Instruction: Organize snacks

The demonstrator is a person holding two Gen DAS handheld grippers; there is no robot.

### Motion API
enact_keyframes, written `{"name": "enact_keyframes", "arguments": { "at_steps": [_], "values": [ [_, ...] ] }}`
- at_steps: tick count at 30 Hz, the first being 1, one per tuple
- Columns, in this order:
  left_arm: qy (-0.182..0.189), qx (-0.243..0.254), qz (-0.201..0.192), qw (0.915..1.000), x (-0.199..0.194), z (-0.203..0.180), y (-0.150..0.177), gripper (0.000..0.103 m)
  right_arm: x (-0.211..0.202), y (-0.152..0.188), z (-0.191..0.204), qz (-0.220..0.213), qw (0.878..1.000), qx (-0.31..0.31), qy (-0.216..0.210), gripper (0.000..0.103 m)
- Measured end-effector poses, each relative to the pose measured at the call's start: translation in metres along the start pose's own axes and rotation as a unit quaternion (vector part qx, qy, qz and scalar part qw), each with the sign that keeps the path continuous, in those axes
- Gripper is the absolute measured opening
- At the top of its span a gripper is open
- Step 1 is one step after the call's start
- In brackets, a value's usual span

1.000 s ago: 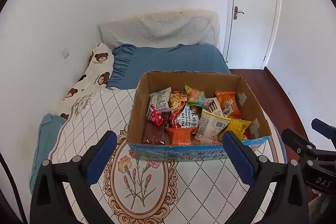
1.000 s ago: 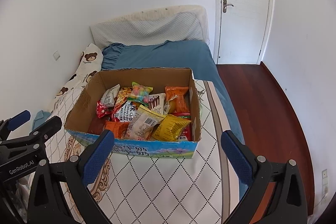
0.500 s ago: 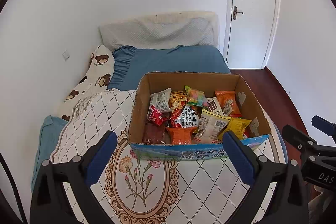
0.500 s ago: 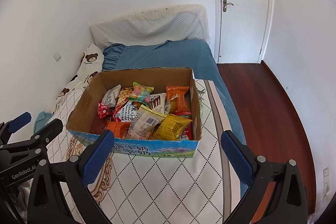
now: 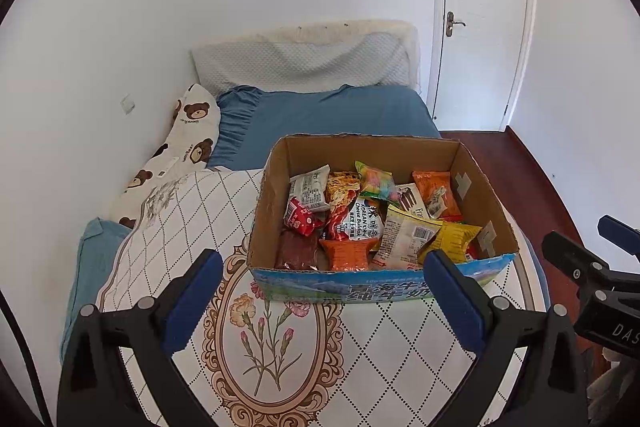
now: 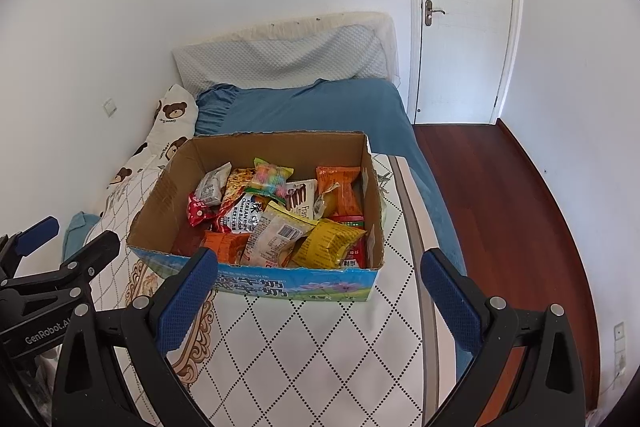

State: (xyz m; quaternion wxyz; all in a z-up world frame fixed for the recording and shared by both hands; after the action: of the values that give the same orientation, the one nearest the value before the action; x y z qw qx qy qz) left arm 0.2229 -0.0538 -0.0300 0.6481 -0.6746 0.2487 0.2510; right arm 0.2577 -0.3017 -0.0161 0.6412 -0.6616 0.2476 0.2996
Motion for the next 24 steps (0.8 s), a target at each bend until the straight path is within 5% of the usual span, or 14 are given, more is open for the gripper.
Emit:
{"name": "enact_keyframes", "arguments": {
  "at_steps": [24],
  "values": [
    [0.0, 0.001, -0.003, 1.0, -0.0044, 0.0005, 0.0003, 0.103, -0.0063, -0.0028, -0.0002, -0.006, 1.0, -0.008, 0.001, 0.103]
  ]
}}
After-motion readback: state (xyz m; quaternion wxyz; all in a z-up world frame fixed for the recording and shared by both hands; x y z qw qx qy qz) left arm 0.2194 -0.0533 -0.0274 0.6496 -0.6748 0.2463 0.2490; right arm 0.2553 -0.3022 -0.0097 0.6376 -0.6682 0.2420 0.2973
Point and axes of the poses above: each gripper's, at about its wrist camera, not at the fingertips, and x roughly the way its jaws point, z to its left, y to its underside, the point moved 3 cm from there along x, roughly the way its jaws point, and after that the axes turned 7 degrees about -x, right-handed, at the moved point
